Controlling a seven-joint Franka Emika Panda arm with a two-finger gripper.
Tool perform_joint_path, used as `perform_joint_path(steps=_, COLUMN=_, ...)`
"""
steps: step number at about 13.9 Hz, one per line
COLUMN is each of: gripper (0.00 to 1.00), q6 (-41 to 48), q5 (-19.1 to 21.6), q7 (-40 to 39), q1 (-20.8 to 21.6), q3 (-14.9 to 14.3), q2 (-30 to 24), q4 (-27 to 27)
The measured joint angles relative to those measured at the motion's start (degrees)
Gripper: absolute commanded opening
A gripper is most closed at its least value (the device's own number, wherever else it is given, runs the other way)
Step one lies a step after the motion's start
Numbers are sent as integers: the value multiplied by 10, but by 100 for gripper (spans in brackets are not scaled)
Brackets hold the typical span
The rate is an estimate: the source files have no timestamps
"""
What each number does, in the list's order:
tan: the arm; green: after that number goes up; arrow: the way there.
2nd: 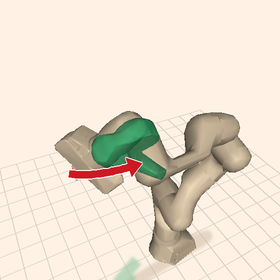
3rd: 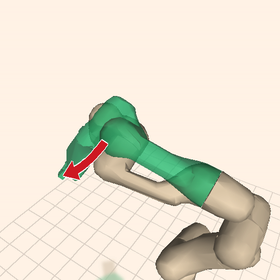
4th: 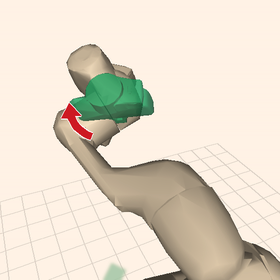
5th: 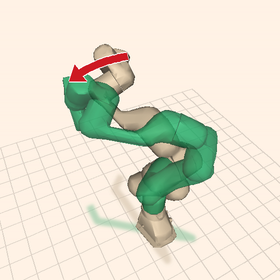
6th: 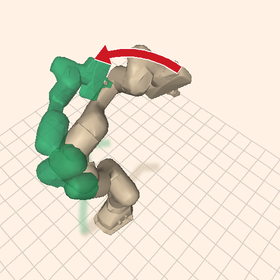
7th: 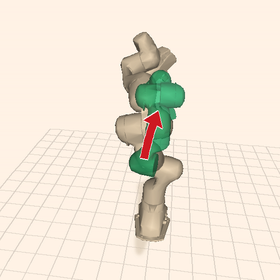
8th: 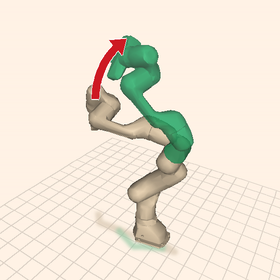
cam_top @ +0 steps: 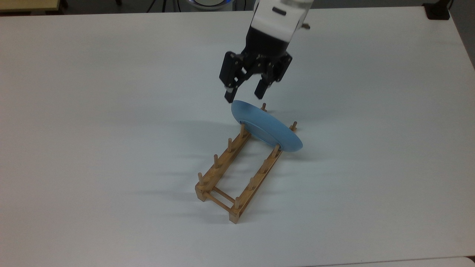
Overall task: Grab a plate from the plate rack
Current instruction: 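Lower the open gripper onto the rim of the blue plate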
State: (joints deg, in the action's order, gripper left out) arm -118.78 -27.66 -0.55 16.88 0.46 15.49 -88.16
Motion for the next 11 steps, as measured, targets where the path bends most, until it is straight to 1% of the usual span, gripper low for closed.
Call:
perform_joint_path(steps=2, gripper=79, q6=-9, q5=-32, q7=32, q1=3, q3=0, q2=19, q4=0)
perform_joint_path(steps=3, gripper=79, q6=-12, q5=-40, q7=42, q1=7, q3=0, q2=25, q4=0)
perform_joint_path(steps=7, gripper=78, q6=-12, q5=-45, q7=56, q1=21, q3=0, q2=34, q4=1)
perform_joint_path(steps=8, gripper=73, q6=-12, q5=-45, q7=57, q1=21, q3=0, q2=34, q4=2)
perform_joint_path(steps=9, gripper=66, q6=-12, q5=-45, q7=57, q1=21, q3=0, q2=34, q4=3)
perform_joint_path(steps=10, gripper=49, q6=-12, q5=-45, q7=57, q1=21, q3=0, q2=34, q4=3)
perform_joint_path(steps=11, gripper=36, q6=-12, q5=-45, q7=57, q1=21, q3=0, q2=34, q4=4)
